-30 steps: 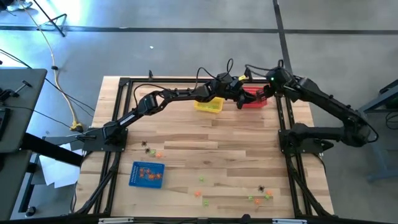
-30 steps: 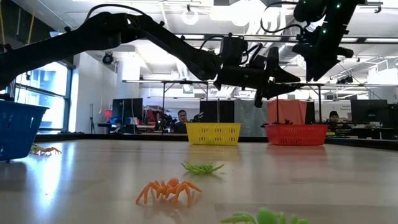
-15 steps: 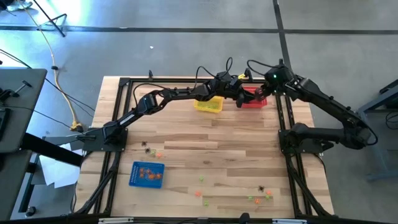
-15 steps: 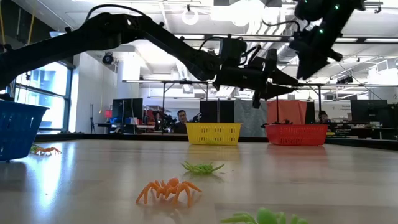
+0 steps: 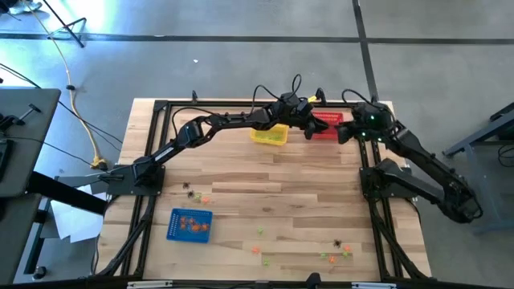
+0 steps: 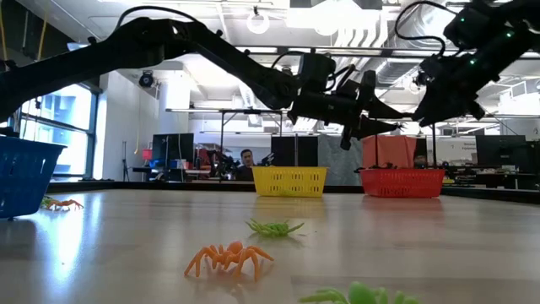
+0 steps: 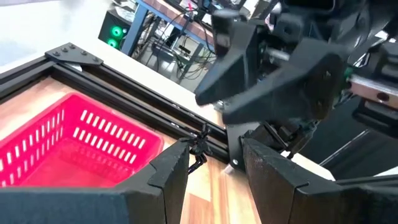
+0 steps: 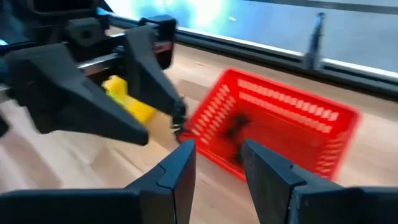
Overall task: Sort Halloween decoration
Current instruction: Put the black spider toy into the red bin
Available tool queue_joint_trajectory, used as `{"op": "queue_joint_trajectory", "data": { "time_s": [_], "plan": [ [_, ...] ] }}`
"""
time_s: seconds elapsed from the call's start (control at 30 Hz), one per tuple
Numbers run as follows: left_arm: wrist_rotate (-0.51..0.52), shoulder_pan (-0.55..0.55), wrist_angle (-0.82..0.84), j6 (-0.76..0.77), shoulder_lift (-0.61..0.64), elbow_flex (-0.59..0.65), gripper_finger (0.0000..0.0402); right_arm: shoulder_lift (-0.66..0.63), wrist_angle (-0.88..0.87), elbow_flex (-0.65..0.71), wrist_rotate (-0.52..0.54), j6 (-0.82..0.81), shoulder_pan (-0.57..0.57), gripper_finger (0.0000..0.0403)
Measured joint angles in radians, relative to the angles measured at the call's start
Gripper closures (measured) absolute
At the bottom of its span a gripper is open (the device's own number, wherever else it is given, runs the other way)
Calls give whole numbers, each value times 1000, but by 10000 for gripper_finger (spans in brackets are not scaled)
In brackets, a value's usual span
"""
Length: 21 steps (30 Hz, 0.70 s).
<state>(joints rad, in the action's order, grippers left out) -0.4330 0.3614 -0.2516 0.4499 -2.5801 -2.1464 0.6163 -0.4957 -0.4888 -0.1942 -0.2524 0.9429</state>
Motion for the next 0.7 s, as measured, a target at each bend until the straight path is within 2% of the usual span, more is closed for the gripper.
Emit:
{"op": "queue_joint_trajectory", "data": {
  "time_s": [0.07,0.2,0.53,0.7],
  "plan": [
    [1,0,-1,0,0,0,259,-22,54,36,-42,-17,8,274],
    [1,0,-1,0,0,0,259,-35,105,77,-61,-28,13,274],
    [3,0,-12,0,0,0,259,-33,167,81,-100,-65,12,277],
    [28,1,-41,1,0,0,259,-33,167,81,-102,-80,12,312]
  ]
}}
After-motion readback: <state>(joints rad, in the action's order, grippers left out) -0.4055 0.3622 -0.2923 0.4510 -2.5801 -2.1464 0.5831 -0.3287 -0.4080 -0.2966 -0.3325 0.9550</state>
